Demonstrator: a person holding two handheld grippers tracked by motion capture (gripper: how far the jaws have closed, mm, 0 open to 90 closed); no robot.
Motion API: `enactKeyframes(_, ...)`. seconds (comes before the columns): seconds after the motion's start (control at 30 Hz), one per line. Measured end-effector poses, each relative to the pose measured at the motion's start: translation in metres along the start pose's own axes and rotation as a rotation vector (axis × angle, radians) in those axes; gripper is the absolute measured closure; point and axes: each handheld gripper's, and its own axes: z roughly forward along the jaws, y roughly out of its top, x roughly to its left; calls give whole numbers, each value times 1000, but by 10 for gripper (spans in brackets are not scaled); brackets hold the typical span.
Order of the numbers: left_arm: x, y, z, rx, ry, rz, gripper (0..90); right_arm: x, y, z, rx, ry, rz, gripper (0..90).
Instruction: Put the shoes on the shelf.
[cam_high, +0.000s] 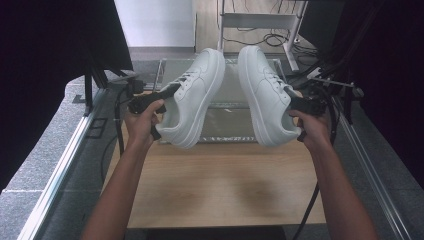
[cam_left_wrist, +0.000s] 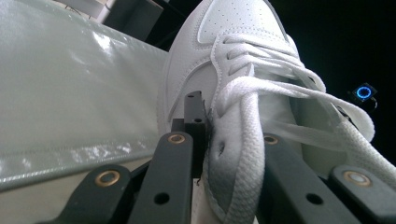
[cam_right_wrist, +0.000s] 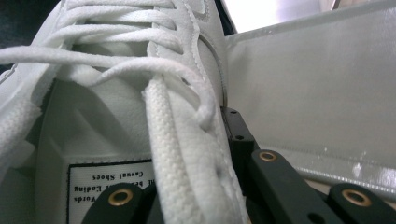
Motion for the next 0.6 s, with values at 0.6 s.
enactKeyframes(0.6, 5, 33, 21, -17, 44, 25, 827, 0, 34, 22, 9, -62, 23, 861)
